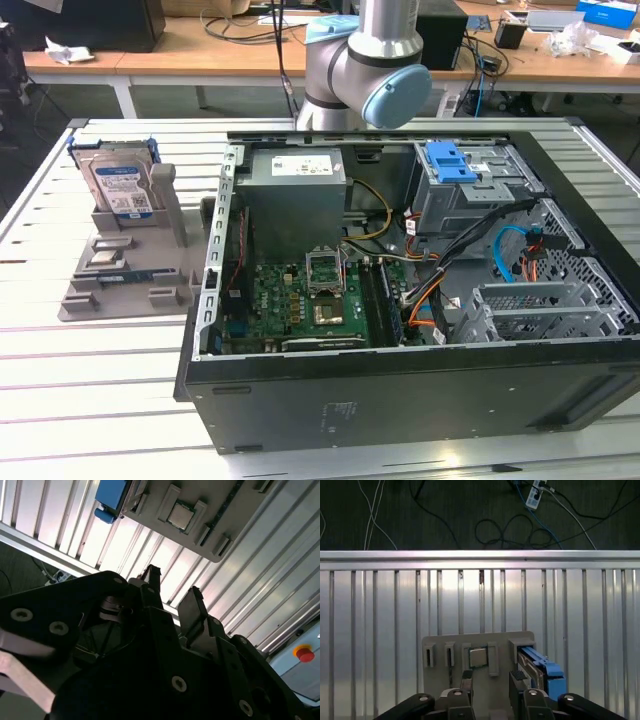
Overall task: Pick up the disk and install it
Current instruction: 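Pick up the disk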
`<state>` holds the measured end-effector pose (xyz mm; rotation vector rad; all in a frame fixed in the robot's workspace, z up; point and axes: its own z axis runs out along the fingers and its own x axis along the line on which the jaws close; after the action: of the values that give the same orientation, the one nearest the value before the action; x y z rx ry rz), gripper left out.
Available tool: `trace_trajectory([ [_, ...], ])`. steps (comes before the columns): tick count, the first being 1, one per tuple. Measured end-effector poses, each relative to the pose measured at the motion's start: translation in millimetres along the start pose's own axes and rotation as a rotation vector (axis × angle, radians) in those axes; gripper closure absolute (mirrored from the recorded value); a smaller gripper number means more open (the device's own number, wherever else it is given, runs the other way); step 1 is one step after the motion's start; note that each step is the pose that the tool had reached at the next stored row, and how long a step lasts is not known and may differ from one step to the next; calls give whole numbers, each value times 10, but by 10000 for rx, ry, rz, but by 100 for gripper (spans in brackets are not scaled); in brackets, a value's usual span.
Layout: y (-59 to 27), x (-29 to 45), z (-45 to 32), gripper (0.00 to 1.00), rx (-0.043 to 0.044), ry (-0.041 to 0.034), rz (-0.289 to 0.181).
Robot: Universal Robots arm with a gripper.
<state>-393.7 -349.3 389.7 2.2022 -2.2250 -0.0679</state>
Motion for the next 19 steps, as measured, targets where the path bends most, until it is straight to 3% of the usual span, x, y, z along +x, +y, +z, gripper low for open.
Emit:
trace_trajectory([
  [3, -5, -30, 13, 58, -1, 1, 3],
  [5, -19, -87, 27, 58, 0, -2, 4],
  [8, -68, -238, 60, 58, -4, 0, 4],
  [11, -137, -333, 83, 58, -7, 4, 4],
  [19, -210, -362, 106, 58, -6, 4, 4],
])
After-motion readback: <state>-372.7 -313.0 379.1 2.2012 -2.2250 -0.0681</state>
